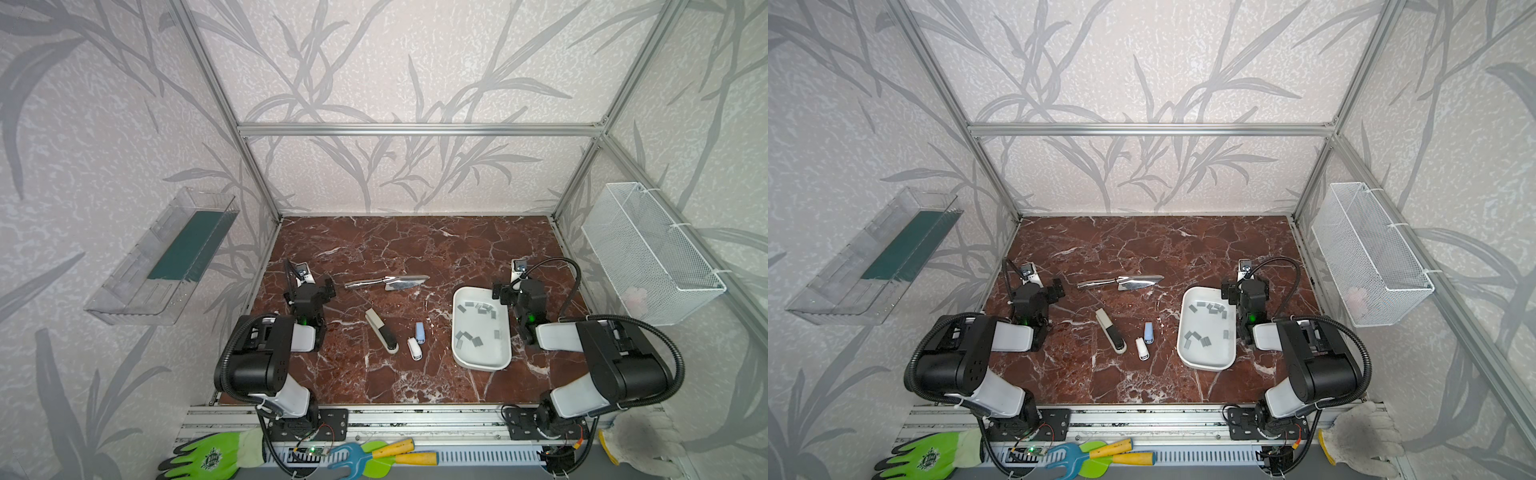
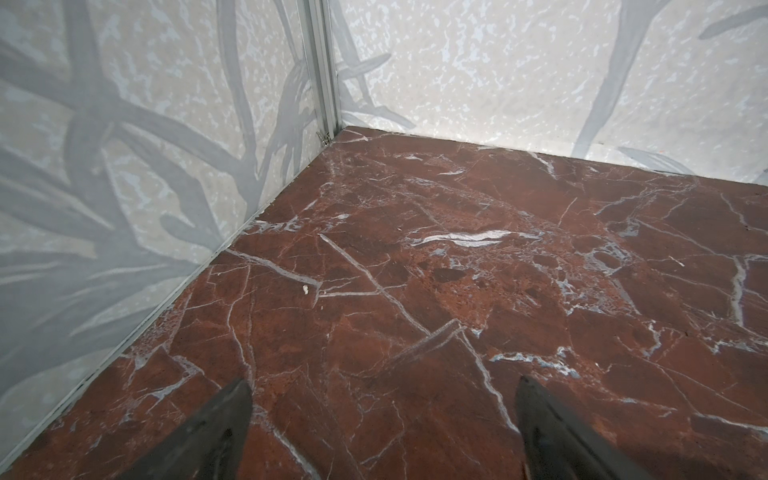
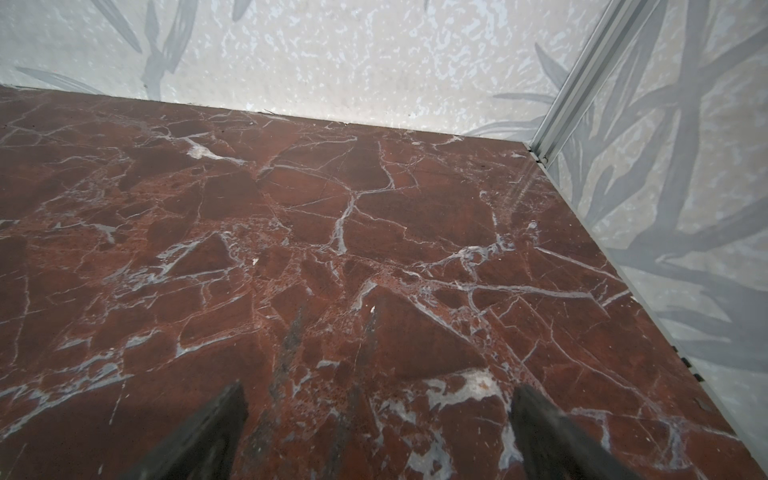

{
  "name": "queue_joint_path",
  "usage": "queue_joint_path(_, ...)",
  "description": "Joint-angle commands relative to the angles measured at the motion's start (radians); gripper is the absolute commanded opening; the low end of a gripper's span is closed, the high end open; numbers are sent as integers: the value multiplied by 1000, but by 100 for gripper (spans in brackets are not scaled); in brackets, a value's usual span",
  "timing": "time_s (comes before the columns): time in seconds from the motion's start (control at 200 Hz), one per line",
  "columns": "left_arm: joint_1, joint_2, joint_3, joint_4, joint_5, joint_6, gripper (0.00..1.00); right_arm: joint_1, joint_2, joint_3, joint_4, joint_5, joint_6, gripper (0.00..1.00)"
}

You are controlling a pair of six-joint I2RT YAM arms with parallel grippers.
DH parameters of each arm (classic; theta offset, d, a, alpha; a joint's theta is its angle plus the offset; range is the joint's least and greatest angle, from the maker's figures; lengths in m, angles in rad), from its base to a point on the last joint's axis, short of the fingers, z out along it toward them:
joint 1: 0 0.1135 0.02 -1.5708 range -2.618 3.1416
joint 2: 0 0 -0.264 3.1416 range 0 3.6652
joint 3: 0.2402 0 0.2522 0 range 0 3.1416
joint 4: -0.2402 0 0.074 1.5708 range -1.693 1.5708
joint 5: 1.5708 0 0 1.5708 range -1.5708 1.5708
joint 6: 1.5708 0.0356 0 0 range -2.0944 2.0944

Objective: Load the staples into the stapler

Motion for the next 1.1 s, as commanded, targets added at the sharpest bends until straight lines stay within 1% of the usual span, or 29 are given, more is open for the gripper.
queue_joint_path(0.0,-1,-6,8,-3,3,13,99,-1,5,13,-13,10,5,99)
queue_joint_path(0.42,-2,-6,8,-1,3,13,99,-1,5,11,-12,11,5,99)
queue_joint_path(0.49,-5,-12,-8,28,24,26,99,-1,-1,3,7,29,9,99)
queue_joint_path(0.51,-9,-23,-18,38,26,34,99,-1,-3,0,23,51,16,99)
queue_joint_path(0.54,-21,-56,-34,44,16,46,99,-1,-13,-8,24,51,20,99)
queue_joint_path(0.595,-56,-140,-48,-1,-65,64,99,-1,-34,-16,10,44,19,99)
queue_joint_path(0.645,-80,-224,-38,-109,-116,66,99,-1,-53,-13,-10,28,10,99)
queue_joint_path(0.67,-89,-268,-20,-188,-133,54,99,2,-61,-10,17,30,-9,99)
queue_joint_path(0.72,-95,-357,32,-388,-146,-22,99,18,-133,35,-125,91,-8,99)
queue_joint_path(0.765,-95,-417,83,-529,-95,-54,99,18,-208,94,-330,120,21,99)
queue_joint_path(0.795,-96,-445,110,-582,-58,-63,99,18,-245,132,-408,135,22,99)
queue_joint_path(0.84,-97,-477,129,-610,-23,-89,99,19,-291,179,-501,149,12,99)
queue_joint_path(0.88,-96,-492,127,-581,-6,-120,99,19,-328,217,-565,157,10,99)
queue_joint_path(0.91,-95,-500,123,-554,10,-138,99,19,-356,241,-603,160,20,99)
queue_joint_path(0.96,-93,-520,134,-566,42,-187,99,19,-409,278,-660,154,47,99)
queue_joint_path(1.01,-93,-545,166,-657,115,-214,99,18,-459,300,-698,142,123,99)
queue_joint_path(1.04,-93,-564,185,-710,155,-210,99,18,-491,311,-719,149,212,99)
queue_joint_path(1.065,-92,-578,192,-712,155,-218,99,15,-516,329,-772,151,294,99)
queue_joint_path(1.095,-90,-602,194,-730,147,-256,99,6,-548,361,-870,142,391,99)
